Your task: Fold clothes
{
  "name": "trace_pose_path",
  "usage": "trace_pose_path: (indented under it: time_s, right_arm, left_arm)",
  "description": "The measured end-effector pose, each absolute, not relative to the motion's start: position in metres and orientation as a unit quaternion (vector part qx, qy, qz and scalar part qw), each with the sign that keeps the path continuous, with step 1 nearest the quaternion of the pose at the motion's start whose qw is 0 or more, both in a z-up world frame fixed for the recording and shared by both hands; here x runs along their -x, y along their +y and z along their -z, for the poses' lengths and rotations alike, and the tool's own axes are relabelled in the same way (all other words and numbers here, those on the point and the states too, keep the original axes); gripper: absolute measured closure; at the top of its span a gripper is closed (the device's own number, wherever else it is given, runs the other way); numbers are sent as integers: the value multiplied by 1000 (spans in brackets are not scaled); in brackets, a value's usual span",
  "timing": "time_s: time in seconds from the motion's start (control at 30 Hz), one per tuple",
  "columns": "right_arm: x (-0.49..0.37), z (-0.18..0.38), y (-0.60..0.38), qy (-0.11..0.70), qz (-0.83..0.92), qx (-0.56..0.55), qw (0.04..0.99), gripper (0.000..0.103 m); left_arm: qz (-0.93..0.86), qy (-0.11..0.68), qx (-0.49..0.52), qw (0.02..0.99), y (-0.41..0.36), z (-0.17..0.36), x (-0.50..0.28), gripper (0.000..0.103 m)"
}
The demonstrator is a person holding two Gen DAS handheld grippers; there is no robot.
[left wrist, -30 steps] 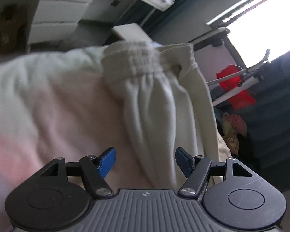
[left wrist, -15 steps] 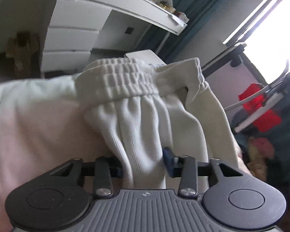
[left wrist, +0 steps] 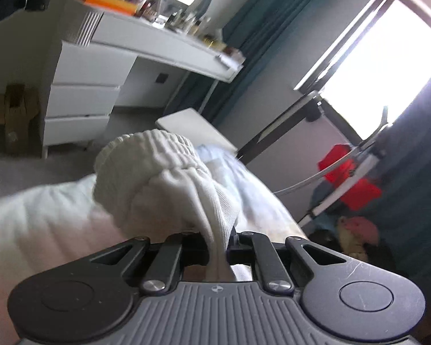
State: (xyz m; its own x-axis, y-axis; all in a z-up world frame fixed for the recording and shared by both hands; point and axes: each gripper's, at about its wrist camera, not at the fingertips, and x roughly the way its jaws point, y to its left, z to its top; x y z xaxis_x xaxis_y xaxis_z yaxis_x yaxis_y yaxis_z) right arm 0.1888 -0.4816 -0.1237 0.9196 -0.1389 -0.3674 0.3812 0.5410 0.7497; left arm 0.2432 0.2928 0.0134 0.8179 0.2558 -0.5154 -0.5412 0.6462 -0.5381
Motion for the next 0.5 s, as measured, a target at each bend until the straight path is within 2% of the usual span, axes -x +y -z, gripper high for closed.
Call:
trace_pose_path:
  time_s: [0.13,0.27,0.37,0.5]
  right_arm:
    - [-141,111,-485,137,148,-513,835,89]
    - [-88,94,-488,155,159,-522,823,89]
    - [-52,81,-491,173,158,-513,825,89]
    - [-24,94,-500,208,159,-552,791,89]
  left_arm:
    - [-213,214,360,883,307,-35,-189,93]
    - [-197,242,370,875,332,-38,-123,93]
    - [-185,269,378,866,350,-27,-83,93]
    - [-174,305,380,856,366,1,-48,92]
